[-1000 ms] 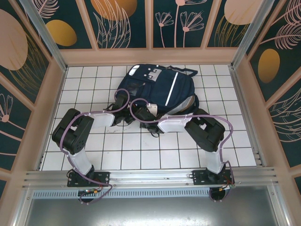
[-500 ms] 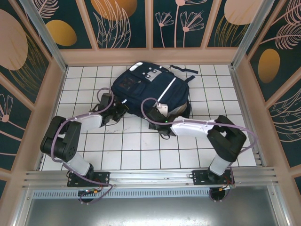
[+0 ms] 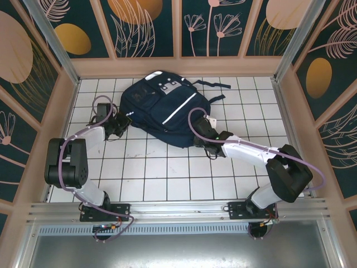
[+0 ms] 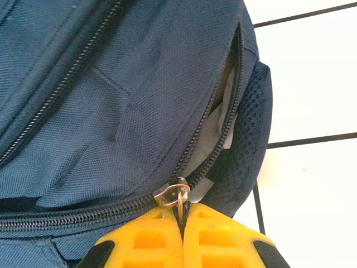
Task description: Pack the student bag
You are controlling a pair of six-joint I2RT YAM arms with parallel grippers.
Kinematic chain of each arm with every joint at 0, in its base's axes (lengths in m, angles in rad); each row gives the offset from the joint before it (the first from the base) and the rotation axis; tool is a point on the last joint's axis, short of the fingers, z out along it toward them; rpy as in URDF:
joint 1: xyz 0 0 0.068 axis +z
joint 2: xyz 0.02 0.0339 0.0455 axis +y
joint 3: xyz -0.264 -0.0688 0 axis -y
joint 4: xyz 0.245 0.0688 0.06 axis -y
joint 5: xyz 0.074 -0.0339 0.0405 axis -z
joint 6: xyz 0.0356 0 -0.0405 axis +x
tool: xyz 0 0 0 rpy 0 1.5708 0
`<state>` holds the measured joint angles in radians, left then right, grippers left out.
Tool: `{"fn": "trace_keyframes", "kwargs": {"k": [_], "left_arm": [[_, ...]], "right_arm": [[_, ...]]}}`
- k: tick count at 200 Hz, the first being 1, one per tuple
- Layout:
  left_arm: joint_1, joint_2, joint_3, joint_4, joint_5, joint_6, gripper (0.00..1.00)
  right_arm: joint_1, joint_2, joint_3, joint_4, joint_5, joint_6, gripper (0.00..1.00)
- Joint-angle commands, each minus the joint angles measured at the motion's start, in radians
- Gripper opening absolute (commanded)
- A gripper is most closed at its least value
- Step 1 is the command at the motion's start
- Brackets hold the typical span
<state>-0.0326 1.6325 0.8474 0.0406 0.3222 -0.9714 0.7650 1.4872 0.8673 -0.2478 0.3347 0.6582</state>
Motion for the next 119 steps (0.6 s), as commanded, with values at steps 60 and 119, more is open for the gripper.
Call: {"fn": "trace_keyframes", "kwargs": {"k": [60, 119], "left_arm": [[-0.149, -0.265, -0.145, -0.026, -0.015, -0.214, 0.55], [-0.512, -0.279, -0.214, 0.100, -0.082, -0.511, 0.57]], "right_arm": [[0.124, 0.094, 0.086, 0.125, -0.141, -0.084, 0.00], [0.135, 0.081, 0.055, 0.182, -0.190, -0.099, 0.00]]}}
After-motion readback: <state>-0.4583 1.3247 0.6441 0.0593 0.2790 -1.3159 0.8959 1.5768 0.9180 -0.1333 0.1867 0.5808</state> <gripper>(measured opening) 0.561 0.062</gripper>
